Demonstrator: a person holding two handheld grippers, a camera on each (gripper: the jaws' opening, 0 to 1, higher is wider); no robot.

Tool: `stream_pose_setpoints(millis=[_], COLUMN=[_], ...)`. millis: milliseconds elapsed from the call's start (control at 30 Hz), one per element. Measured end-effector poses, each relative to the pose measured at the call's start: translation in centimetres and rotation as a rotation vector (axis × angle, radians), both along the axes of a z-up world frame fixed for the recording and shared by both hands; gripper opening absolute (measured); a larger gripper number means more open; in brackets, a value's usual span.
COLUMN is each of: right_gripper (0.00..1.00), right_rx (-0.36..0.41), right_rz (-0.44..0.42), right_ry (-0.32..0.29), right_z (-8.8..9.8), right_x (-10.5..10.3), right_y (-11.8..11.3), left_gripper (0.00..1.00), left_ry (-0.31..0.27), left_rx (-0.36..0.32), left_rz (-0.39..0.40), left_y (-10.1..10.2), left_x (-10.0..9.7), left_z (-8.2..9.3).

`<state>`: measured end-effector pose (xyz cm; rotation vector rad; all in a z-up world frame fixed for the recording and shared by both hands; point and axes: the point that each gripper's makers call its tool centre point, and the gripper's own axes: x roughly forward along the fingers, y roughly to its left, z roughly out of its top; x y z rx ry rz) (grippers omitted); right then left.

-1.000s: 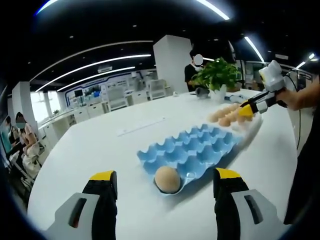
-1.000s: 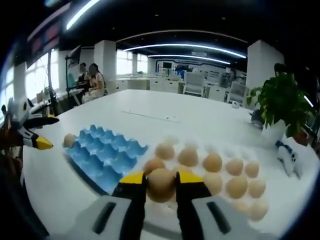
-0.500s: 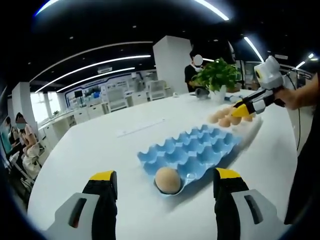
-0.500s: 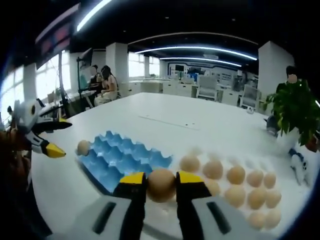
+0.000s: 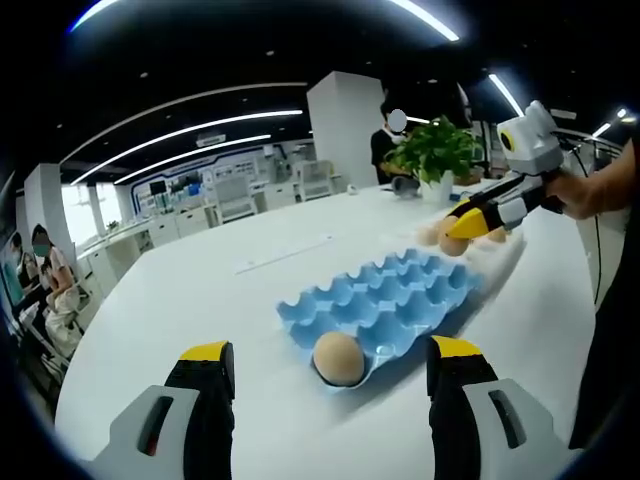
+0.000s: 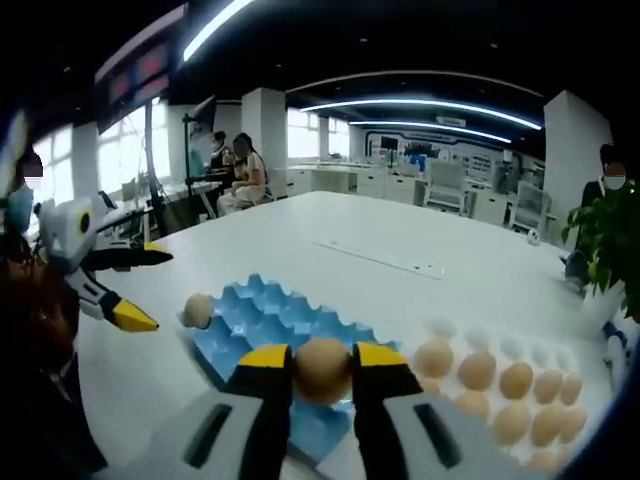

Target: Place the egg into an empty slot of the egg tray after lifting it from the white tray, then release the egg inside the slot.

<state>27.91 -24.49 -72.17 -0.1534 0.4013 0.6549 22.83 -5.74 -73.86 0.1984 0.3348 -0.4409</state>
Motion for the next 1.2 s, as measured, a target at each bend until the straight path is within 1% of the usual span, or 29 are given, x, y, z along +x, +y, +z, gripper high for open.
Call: stream_pose_setpoints(millis=[467,767,933,1033,1133,1200], right_gripper=[0.22,0.22,0.22,0.22,0.22,0.22], right_rx=[0.028,0.043,0.042,0.042,0.038,0.035], right_rz=[0.098,0.154,0.199,0.216,0.235,0.248], right_ry=[-0.008,-0.007,-0.005,-0.002,0.001,0.005], right_z=[0.6,0.5,0.2,0.0,-0.3,-0.5], right_x=[-0.2,-0.7,-1.0,-1.1,-1.3,-1.4], right_y=[4.5,7.1,9.0,9.7,10.4,10.8], left_gripper=[0.8,0.8,0.8,0.81,0.82,0.82], left_ry=[0.004,0.008,0.009,0.011,0.03,0.027], left_rx=[0.002,0.0,0.0,-0.001,-0.011,-0.007], left_rz=[-0.002,0.001,0.005,0.011,0.021,0.019], left_y=[0.1,0.3,0.4,0.5,0.7,0.7], left_x=[-0.1,-0.3,-0.3,-0.3,-0.4,-0.4], left_z=[-0.2,-0.3,-0.4,-0.3,-0.4,-0.5])
